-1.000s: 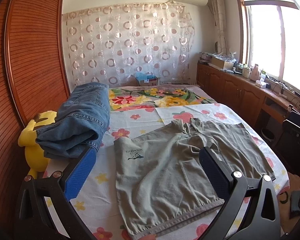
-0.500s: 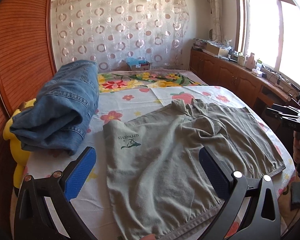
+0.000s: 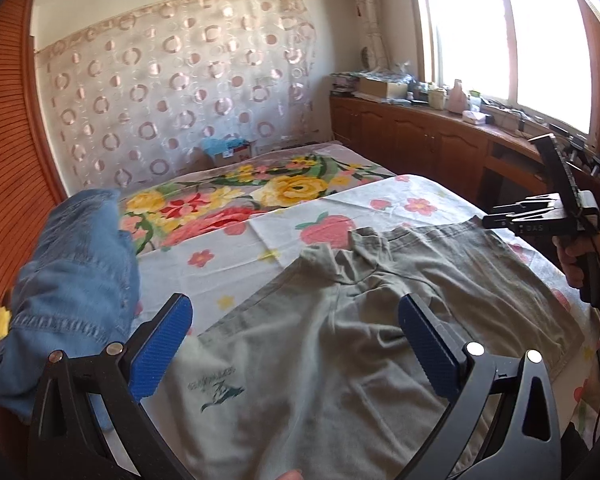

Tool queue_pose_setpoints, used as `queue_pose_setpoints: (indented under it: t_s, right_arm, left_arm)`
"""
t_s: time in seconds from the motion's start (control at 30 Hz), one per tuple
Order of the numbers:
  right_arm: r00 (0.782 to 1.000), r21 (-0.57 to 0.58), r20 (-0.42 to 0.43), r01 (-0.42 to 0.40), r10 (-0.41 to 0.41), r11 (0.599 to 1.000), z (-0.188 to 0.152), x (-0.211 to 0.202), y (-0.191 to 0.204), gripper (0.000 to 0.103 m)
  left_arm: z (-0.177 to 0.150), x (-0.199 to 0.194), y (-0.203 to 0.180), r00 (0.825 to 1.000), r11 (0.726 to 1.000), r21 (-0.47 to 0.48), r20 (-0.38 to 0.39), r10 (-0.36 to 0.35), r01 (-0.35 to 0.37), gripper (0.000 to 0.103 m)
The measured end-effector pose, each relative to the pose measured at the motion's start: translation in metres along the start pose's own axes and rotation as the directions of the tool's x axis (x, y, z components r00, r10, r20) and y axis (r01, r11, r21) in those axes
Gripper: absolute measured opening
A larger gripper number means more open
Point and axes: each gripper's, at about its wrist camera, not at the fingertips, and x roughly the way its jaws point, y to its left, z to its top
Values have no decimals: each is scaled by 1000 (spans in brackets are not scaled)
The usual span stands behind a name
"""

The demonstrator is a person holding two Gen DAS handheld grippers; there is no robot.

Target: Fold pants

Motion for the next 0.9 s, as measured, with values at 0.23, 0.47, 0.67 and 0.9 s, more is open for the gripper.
queue_pose_setpoints:
  t_s: [0.23,0.47,0.67,0.9]
  right_arm:
    - [999,24,-42,-26,27,999,9,-7,-12,24]
    - [995,49,-43,-85,87,995,8,-18,-26,5]
    - [999,46,40,15,-17,999,-1,-51,-34,4]
    - [997,48,-14,78,-77,996,-32,-66,-20,4]
  left_arm:
    - [6,16,-5,999,999,27,-43,-32,34,103]
    - [-5,15,-6,996,999,8,-72,-47,47,103]
    - [-16,8,-10,995,998,-4,-83,-62,62,103]
    - [-33,-4,-2,993,997,-55,-104,-64,59,103]
